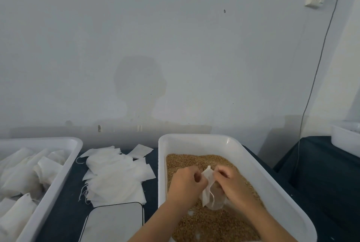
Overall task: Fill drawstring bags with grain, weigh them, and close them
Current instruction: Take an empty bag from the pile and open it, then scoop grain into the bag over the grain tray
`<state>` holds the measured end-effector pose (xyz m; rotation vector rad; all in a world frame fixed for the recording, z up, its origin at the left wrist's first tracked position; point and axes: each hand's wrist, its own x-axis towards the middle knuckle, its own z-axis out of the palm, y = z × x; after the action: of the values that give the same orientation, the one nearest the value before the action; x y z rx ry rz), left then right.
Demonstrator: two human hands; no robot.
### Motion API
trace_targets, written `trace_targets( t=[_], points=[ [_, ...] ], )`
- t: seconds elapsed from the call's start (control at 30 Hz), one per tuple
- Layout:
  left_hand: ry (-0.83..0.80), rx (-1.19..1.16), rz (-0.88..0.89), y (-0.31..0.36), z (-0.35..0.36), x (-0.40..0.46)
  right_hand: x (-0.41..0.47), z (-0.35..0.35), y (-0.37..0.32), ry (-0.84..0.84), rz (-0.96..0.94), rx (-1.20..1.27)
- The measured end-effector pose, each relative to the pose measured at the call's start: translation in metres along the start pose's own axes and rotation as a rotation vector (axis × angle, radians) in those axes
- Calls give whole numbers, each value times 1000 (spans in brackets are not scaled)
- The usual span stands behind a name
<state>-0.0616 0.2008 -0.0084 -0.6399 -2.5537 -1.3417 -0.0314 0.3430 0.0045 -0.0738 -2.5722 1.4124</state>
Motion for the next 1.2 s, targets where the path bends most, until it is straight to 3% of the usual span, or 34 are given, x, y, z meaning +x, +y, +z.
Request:
trace_targets(
  t=[0.07, 0.3, 0.53, 0.63, 0.7, 0.77, 0.9, 1.0, 1.2],
  points=[
    [21, 68, 21, 0, 0, -1, -1, 3, 0, 74, -71, -234],
    [36, 355, 263, 3, -3, -3, 0, 4, 1, 138, -58, -300],
    [-37, 494, 301, 5, -2, -9, 2, 1, -3, 48, -31, -7],
    [105, 451, 361, 9, -7, -9, -1, 0, -4, 52, 40, 46],
    [185, 446, 356, 11, -10, -9, -3, -4, 1, 54, 88, -287],
    [221, 469, 321, 13, -13, -9, -7, -8, 7, -59, 140, -618],
    [162, 590, 234, 11, -13, -8, -10, -8, 12, -291, 269, -848],
    [118, 560, 205, 5, -11, -7, -10, -7, 6, -276, 189, -999],
    [191, 476, 23, 3, -12, -3, -1, -35, -12, -171, 141, -1121]
  ],
)
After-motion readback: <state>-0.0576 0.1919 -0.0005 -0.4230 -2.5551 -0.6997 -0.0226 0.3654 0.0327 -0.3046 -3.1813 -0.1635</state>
